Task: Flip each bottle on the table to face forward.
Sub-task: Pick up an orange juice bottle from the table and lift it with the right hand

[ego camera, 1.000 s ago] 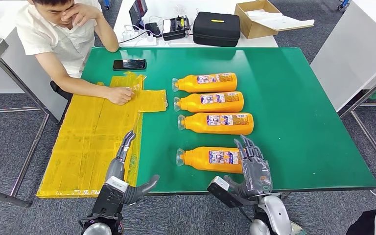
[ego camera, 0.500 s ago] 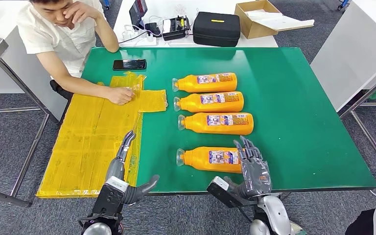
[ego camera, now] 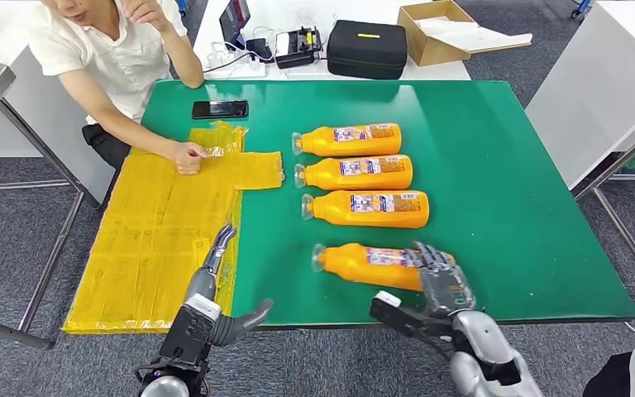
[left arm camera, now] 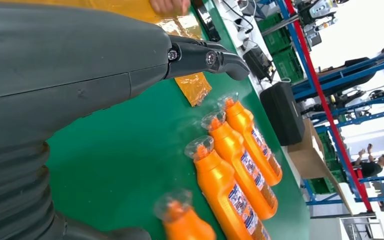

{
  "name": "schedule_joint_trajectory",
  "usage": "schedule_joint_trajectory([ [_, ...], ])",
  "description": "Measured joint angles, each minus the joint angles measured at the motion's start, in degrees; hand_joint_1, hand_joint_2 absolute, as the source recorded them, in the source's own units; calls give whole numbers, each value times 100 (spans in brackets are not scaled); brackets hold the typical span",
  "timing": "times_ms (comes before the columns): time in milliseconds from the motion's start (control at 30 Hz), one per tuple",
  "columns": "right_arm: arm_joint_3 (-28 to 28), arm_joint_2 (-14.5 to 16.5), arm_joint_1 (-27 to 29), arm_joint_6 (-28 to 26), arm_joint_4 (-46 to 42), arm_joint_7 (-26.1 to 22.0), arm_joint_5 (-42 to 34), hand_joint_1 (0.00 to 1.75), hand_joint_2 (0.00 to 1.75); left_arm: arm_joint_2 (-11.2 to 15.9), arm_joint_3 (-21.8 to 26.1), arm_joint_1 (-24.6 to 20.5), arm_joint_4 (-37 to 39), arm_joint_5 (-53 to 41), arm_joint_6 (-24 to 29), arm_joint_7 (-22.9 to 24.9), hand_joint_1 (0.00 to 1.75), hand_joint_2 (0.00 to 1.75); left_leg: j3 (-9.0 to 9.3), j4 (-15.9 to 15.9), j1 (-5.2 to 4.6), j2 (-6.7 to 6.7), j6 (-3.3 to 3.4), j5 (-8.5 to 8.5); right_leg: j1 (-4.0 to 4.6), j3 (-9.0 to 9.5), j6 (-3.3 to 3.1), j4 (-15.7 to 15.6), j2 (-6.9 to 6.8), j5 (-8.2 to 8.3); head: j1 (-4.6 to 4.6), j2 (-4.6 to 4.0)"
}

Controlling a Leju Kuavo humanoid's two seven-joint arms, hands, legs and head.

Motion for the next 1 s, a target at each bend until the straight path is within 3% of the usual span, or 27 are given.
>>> schedule_joint_trajectory([
  [333,168,-285,-84,-44,90,165,297,0,175,4,-23,-2,-9,-26,4,8,0,175,0,-1,1,2,0,-2,4,-1,0,0,2,0,-2,0],
  [1000,392,-162,-361,-192,251,191,752,0,175,4,-23,14,-74,-95,20,17,0,175,-2,-1,1,2,0,-1,2,-1,0,1,1,0,-1,0],
])
